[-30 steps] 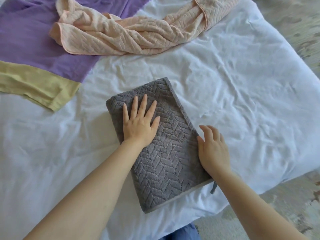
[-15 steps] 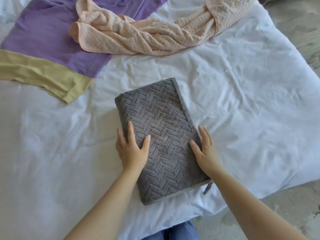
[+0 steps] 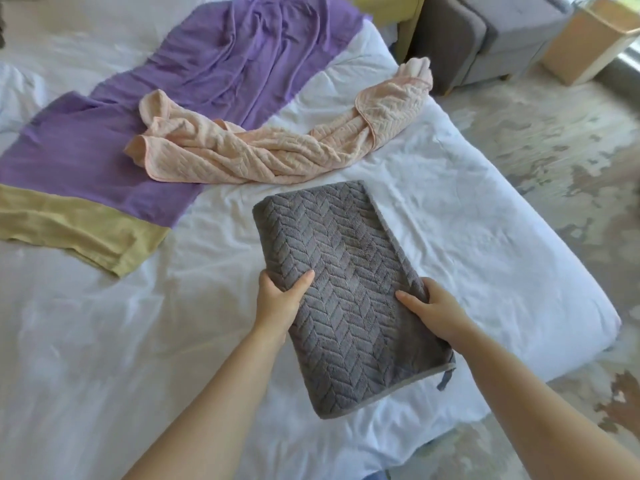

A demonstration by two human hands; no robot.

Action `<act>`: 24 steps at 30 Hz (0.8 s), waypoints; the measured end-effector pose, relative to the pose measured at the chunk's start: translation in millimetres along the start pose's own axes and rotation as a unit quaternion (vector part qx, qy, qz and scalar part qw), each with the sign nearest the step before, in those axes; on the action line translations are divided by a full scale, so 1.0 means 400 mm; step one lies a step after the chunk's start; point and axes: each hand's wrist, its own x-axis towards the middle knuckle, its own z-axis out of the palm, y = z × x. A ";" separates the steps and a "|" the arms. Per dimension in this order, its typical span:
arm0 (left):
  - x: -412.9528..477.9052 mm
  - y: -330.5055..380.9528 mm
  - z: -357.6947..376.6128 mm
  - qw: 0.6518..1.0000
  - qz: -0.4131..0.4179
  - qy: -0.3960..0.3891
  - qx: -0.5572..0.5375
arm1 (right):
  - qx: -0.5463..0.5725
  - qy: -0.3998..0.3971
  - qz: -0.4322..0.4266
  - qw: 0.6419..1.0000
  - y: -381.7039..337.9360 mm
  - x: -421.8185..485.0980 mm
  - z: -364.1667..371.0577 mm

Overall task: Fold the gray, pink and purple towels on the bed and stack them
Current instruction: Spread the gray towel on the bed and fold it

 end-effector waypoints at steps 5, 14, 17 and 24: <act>-0.003 0.091 0.229 0.998 0.033 -0.051 0.009 | 0.023 0.071 -0.009 0.997 0.065 0.015 -0.217; 0.024 0.078 0.699 0.998 0.004 -0.056 0.011 | 0.013 0.102 -0.023 0.994 0.313 0.229 -0.543; 0.041 0.041 0.810 0.999 -0.012 -0.035 0.002 | -0.005 0.095 -0.034 0.995 0.381 0.315 -0.606; 0.041 -0.043 0.919 0.954 0.022 0.112 0.277 | -0.089 0.078 0.002 0.993 0.490 0.398 -0.640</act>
